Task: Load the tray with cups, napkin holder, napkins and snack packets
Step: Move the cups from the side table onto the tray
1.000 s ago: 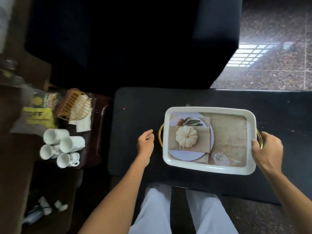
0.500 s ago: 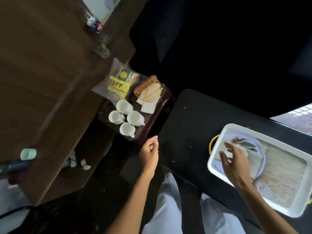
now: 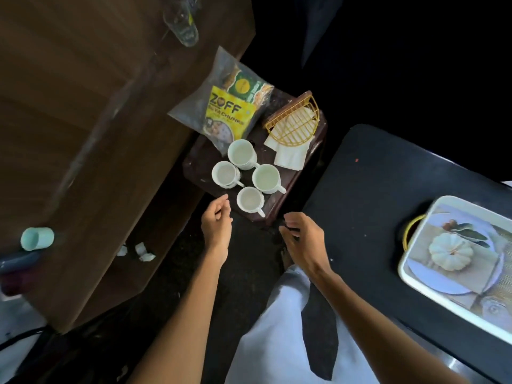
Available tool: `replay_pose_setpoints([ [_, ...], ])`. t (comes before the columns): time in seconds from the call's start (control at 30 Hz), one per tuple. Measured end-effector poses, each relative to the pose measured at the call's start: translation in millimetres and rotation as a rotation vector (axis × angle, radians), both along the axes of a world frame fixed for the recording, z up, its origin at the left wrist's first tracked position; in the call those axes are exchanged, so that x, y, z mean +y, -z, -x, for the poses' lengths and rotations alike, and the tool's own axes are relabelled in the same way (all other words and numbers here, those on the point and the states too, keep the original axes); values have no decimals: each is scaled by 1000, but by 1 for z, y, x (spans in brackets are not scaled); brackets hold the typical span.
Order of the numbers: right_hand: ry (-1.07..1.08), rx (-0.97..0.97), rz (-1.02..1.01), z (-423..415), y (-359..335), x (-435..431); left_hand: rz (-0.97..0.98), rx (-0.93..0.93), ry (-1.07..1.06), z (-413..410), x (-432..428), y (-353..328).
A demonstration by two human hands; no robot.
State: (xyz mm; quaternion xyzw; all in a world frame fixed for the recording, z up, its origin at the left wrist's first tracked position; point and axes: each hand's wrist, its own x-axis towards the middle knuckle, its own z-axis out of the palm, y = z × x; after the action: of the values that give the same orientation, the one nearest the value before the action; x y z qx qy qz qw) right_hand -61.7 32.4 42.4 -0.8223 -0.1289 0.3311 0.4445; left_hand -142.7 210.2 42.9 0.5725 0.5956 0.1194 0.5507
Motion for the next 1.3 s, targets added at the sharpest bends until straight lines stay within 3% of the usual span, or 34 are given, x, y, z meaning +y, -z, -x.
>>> replay_pose_setpoints([
  [0.33,39,103,84,2,19,70,122,-12,44,-15,14,31],
  [0.8,-111,-3,99,5,10,62,76,-32,5,-8,-6,15],
  [0.97,-125,-47,89,6,-4,14,102,-79,30,1,-44,-9],
  [1.3,133,-187,182,-22,-27,-179,241,-148,272,-50,-210,-12],
])
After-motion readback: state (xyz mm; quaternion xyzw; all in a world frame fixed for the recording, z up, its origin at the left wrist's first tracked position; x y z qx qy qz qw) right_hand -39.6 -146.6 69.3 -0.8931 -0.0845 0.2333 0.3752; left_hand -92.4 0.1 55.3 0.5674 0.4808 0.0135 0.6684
